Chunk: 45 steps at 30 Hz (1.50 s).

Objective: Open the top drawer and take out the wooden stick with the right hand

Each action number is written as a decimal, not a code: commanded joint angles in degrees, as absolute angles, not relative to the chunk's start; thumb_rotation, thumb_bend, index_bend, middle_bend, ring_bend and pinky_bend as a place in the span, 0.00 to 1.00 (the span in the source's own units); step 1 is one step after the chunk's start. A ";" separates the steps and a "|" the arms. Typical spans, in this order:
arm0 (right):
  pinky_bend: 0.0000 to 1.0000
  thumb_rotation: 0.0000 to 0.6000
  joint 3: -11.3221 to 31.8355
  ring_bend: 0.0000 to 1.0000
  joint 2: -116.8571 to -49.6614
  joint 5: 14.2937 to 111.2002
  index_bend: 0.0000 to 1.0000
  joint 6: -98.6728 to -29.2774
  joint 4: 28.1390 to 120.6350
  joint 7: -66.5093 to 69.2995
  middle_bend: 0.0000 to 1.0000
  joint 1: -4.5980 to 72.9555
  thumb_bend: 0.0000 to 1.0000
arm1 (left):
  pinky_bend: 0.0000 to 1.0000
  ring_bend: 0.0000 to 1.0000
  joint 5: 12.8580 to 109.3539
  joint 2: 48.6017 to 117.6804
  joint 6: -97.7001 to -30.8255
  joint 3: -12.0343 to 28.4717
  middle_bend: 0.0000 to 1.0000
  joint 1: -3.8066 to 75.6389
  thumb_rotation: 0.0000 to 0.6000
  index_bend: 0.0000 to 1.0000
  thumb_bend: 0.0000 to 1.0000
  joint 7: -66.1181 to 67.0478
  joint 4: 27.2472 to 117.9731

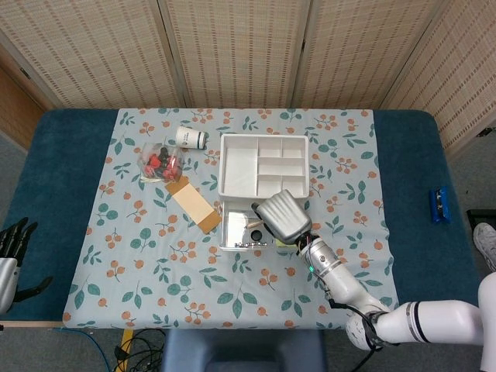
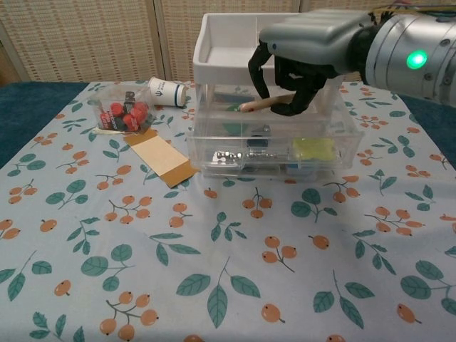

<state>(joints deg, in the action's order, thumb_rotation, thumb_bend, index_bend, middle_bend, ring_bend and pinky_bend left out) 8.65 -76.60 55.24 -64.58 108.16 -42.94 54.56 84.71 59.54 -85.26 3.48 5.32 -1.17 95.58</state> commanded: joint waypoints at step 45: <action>1.00 1.00 -0.57 1.00 -79.03 77.66 0.22 -58.87 84.13 -13.58 0.88 33.60 0.44 | 0.07 0.00 86.05 58.85 -86.37 2.80 0.00 4.96 1.00 0.03 0.16 2.99 99.80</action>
<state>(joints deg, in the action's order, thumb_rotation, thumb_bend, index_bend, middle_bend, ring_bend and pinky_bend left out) -0.72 -79.18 77.56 -58.68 83.74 -13.55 33.73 86.08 58.85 -86.36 2.79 4.97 3.03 99.84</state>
